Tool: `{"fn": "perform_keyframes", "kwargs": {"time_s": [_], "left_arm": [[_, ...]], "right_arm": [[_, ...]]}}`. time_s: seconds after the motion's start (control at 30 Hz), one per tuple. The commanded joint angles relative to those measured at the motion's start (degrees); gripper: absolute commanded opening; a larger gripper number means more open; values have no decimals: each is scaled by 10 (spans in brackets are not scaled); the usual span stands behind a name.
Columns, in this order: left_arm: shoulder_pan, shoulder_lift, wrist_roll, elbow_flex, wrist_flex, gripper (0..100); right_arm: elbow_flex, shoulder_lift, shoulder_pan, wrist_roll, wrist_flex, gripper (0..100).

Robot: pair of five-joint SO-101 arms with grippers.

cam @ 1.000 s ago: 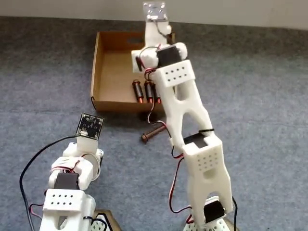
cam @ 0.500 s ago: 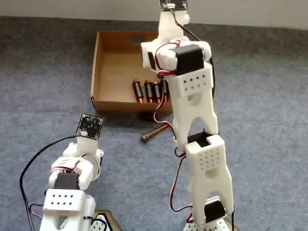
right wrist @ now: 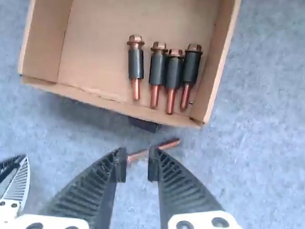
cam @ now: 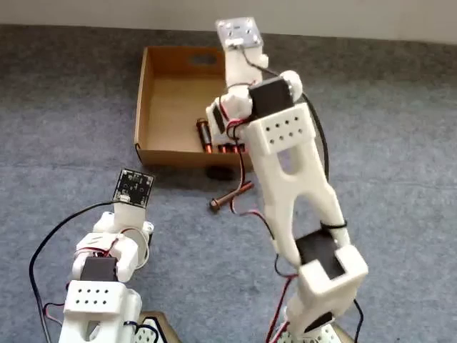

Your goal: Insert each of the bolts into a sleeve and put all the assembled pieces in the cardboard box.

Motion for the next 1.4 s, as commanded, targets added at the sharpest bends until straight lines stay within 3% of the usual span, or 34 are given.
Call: {"fn": "perform_keyframes", "kwargs": {"time_s": [0.0,0.1,0.33,0.57,0.8,1.37], "left_arm": [[7,-7,3,-3,-12,24],[7,-7,3,-3,-12,24],[7,-7,3,-3,-12,24],[7,-7,3,-3,-12,24],[7,-7,3,-3,-12,24],[7,-7,3,-2,-12,24]], "right_arm": [[171,-121,-25,25,-55,126],[313,-177,-42,47,-113,182],[577,-198,-44,11,-357,183],[665,-198,-45,-37,-524,185],[669,-195,-49,-77,-591,187],[569,-28,-50,-76,-594,187]]}}
